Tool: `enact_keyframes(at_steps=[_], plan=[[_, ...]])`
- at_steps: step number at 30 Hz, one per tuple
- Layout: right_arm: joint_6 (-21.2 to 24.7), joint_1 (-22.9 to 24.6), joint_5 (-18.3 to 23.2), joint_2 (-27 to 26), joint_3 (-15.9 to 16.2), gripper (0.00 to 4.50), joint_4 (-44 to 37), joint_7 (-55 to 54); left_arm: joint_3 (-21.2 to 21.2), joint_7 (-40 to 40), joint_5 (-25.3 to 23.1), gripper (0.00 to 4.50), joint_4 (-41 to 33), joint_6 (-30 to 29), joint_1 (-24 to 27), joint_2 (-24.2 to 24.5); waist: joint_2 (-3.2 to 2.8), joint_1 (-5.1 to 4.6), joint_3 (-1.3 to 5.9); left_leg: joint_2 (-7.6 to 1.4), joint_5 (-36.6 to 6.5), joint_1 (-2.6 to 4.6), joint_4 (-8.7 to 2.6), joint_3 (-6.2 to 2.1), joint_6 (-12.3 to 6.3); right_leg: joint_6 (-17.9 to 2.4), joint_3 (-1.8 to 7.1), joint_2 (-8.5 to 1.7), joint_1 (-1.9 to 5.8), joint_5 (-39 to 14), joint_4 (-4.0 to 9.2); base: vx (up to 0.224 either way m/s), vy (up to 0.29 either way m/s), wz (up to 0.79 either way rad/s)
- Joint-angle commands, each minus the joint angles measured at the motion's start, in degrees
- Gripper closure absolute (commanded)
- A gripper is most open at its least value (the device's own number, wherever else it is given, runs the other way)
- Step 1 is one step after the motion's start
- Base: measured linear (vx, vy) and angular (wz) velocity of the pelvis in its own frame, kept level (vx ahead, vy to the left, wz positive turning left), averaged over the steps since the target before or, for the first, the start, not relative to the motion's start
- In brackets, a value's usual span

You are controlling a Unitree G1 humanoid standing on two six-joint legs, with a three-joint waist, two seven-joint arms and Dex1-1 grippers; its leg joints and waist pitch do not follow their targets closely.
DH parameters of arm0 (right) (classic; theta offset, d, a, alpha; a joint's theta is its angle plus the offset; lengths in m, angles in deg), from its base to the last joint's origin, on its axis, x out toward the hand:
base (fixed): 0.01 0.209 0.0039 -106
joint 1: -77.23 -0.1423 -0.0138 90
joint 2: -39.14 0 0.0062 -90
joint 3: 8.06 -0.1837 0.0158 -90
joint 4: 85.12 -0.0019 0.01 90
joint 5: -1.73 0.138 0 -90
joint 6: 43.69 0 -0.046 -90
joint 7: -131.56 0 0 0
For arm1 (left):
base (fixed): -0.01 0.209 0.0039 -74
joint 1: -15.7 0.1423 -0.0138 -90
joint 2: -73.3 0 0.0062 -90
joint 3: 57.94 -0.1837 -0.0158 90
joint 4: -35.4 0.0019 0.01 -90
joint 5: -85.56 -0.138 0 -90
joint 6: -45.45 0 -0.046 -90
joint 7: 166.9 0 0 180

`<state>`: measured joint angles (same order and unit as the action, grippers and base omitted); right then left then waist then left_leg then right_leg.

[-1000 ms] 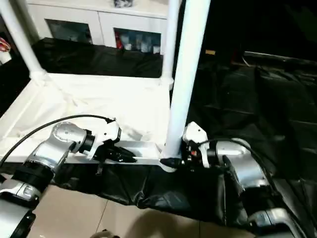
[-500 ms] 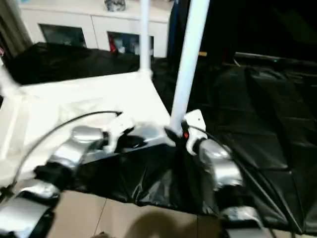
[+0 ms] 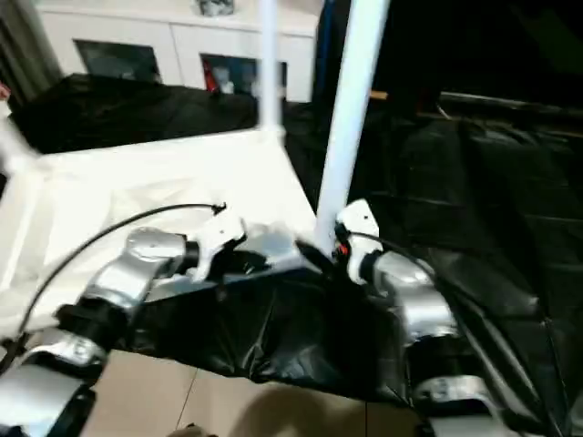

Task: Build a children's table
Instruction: Rotate leg to tighten

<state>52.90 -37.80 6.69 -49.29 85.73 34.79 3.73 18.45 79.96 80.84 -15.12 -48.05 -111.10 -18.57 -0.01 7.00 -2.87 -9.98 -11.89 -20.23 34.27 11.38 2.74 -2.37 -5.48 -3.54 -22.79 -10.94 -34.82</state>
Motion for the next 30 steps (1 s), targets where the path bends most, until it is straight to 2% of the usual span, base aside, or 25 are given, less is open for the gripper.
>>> enact_keyframes(at_steps=[1, 8, 9, 13, 21, 25, 27, 28, 29, 30], plan=[[-1.8, 0.4, 1.6, 0.8, 5.0, 0.68, -3.2, 10.0, -1.5, 4.1, 3.0, 4.50, -1.9, 1.4, -0.2, -1.0, 0.58, 0.19, 3.46, -4.25, -5.6, 0.06, -3.80, -1.83, -5.81, -10.4, 3.97, -6.39, 3.27, -9.2, 4.10, 0.000, 0.000, 0.00], [-1.4, 1.2, 2.3, 5.1, 7.7, 0.68, -5.7, 19.6, -1.0, 9.1, 4.2, 4.50, -2.1, 1.3, -0.4, 1.4, 0.80, 0.60, 3.42, -4.17, -6.3, 0.12, -3.75, -1.80, -5.92, -9.9, 3.90, -6.41, 3.09, -12.7, 4.41, 0.000, 0.000, 0.00], [-1.1, 1.2, 2.5, 5.2, 7.9, 0.85, -5.9, 20.2, -1.1, 9.7, 4.3, 4.50, -2.0, 1.3, -0.4, 1.8, 1.01, 0.70, 3.42, -4.16, -6.0, 0.13, -3.77, -1.80, -5.92, -9.8, 3.85, -6.37, 3.08, -12.8, 4.41, 0.000, 0.000, 0.00], [-0.6, 1.0, 3.2, 4.7, 8.3, 0.98, -6.1, 21.3, -1.1, 11.6, 4.7, 4.50, -2.7, 1.1, 0.1, 3.0, 0.93, 1.12, 3.53, -4.29, -4.9, 0.12, -3.74, -1.86, -5.90, -10.1, 3.86, -6.39, 2.95, -11.1, 4.05, 0.000, 0.000, 0.00], [-0.1, 1.9, 3.5, 3.6, 8.4, 1.70, -6.9, 21.1, -0.9, 10.9, 4.6, 4.50, -3.0, 1.1, 0.6, 2.9, 0.98, 1.12, 3.44, -4.21, -5.4, 0.10, -3.79, -1.83, -5.36, -9.8, 3.84, -6.40, 2.97, -12.3, 4.24, 0.000, 0.000, 0.00], [2.4, 3.0, 3.4, -0.4, 6.7, 1.83, -6.4, 13.2, -0.3, 5.1, 3.6, 4.50, -2.2, -0.3, 0.4, 0.9, 0.92, 1.06, 3.33, -4.23, -5.8, 0.15, -3.93, -1.91, -4.99, -9.5, 3.86, -6.44, 2.87, -13.3, 4.39, 0.000, 0.000, 0.00], [2.6, 2.4, 2.5, -2.2, 5.8, 1.84, -4.8, 8.8, 0.1, 2.1, 2.9, 4.50, -1.3, -0.5, -0.2, 0.0, 0.92, 0.73, 3.10, -4.09, -8.0, 0.35, -4.15, -2.02, -3.56, -8.4, 3.84, -6.57, 2.75, -18.2, 5.05, 0.000, 0.000, 0.00], [2.6, 2.1, 1.9, -3.5, 5.3, 1.85, -3.7, 5.9, 0.3, -0.2, 2.3, 4.50, -0.6, -0.9, -0.7, -0.7, 0.92, 0.62, 3.10, -4.03, -8.2, 0.42, -4.12, -2.03, -3.21, -8.1, 3.85, -6.62, 2.69, -19.0, 5.17, 0.000, 0.000, 0.00], [1.7, 1.0, 0.0, -6.7, 4.5, 1.86, -0.7, -1.4, 0.8, -6.0, 1.0, 4.50, 1.1, -2.0, -2.0, -2.7, 0.86, 0.24, 2.91, -3.95, -9.5, 0.68, -4.38, -2.17, -2.12, -7.4, 3.80, -6.71, 2.60, -22.4, 5.68, 0.000, 0.000, 0.00], [1.7, 1.0, -0.1, -6.9, 4.4, 1.86, -0.6, -1.9, 0.8, -6.4, 0.9, 4.50, 1.2, -2.1, -2.1, -2.8, 0.88, 0.11, 2.86, -3.87, -9.9, 0.85, -4.40, -2.13, -1.93, -7.1, 3.78, -6.68, 2.46, -23.6, 5.95, 0.000, 0.000, 0.00]])
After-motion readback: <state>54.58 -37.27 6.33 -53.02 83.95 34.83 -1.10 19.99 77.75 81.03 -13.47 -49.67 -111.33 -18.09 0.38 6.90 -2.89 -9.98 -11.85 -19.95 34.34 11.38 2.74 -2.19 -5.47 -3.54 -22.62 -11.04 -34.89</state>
